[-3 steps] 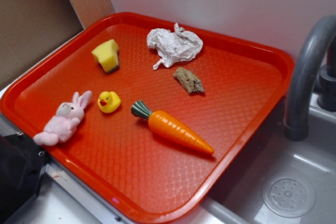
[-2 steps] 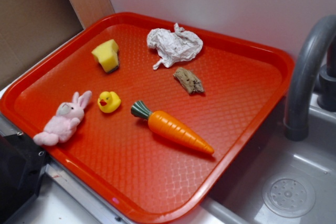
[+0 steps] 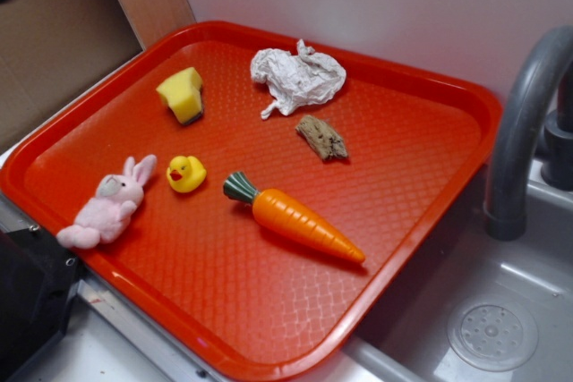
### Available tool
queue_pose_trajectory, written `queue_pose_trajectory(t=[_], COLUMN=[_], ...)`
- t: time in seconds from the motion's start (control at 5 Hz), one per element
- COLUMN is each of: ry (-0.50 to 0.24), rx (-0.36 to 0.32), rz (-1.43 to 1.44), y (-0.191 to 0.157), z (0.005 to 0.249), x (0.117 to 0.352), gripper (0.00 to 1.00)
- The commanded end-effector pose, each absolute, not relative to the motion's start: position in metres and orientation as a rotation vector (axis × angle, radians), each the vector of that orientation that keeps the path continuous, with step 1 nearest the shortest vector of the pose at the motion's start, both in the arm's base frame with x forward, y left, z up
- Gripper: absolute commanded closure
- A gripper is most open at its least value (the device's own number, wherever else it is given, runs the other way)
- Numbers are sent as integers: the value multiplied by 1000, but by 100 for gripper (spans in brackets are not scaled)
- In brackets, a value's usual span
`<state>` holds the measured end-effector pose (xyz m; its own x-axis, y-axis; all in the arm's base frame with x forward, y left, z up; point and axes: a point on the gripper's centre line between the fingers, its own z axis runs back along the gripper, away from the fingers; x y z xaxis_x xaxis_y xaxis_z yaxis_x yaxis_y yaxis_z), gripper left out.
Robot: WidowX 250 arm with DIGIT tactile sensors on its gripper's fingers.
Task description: Grab the wood chip.
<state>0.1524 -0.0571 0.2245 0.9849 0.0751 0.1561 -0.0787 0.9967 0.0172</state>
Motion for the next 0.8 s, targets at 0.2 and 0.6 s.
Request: queue_pose_trajectory(t=[0.2,0.6], ry=[-252,-186], rx=[99,35], rz=[757,899], y=[-93,-82], z=[140,96], x=[229,260], gripper=[0,0])
